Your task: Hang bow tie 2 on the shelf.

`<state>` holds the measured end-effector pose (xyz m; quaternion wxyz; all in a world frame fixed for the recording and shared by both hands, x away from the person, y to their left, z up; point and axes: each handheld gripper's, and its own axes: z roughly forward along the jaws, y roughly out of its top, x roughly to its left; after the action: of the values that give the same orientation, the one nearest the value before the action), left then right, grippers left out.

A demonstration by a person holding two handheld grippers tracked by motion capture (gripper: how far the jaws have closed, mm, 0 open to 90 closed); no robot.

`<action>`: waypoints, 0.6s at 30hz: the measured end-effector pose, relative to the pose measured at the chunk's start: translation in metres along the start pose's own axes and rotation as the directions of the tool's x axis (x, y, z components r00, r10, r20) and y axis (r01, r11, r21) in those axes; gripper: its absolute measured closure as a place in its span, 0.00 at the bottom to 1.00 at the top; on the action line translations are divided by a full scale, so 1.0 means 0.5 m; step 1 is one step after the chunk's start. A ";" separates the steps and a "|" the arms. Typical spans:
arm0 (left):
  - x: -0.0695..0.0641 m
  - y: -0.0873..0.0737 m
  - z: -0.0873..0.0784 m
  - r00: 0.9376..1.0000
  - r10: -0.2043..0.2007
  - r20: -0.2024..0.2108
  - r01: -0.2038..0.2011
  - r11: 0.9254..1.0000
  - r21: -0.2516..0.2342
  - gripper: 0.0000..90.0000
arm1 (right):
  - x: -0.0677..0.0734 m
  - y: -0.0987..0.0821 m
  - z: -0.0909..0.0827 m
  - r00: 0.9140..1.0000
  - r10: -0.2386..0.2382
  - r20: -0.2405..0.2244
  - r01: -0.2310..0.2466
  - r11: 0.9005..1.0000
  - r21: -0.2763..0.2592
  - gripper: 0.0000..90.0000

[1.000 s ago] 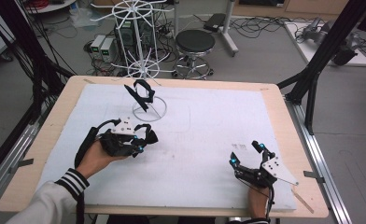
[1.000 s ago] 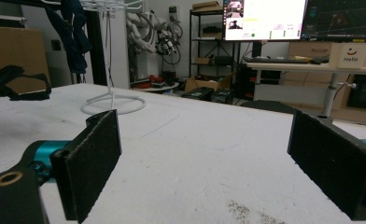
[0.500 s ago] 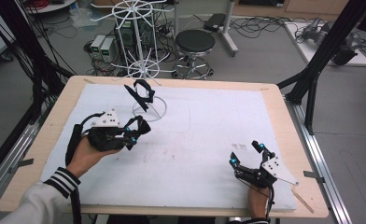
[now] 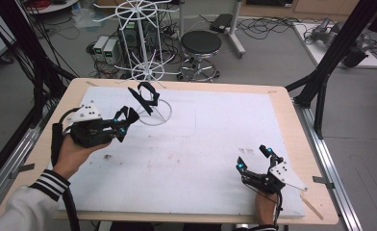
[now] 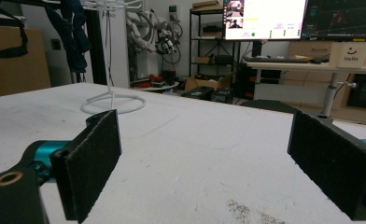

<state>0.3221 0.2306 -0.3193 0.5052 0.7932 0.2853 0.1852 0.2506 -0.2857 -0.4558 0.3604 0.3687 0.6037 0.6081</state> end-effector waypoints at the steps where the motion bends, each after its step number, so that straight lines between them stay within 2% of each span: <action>1: 0.003 0.002 -0.004 1.000 -0.007 -0.004 0.007 1.000 -0.011 0.85 | 0.000 0.000 0.000 1.000 -0.002 0.000 0.002 1.000 0.001 0.10; 12: 0.028 0.015 -0.024 0.998 -0.054 -0.035 0.051 0.995 -0.085 0.85 | -0.001 0.000 0.001 1.000 -0.004 0.000 0.004 1.000 -0.001 0.10; 18: 0.041 0.023 -0.033 0.996 -0.067 -0.051 0.061 0.992 -0.112 0.85 | 0.000 0.000 0.000 1.000 0.000 0.000 0.000 1.000 0.001 0.10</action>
<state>0.3313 0.2515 -0.3019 0.5460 0.7490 0.3137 0.2059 0.2507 -0.2855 -0.4557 0.3601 0.3687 0.6040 0.6079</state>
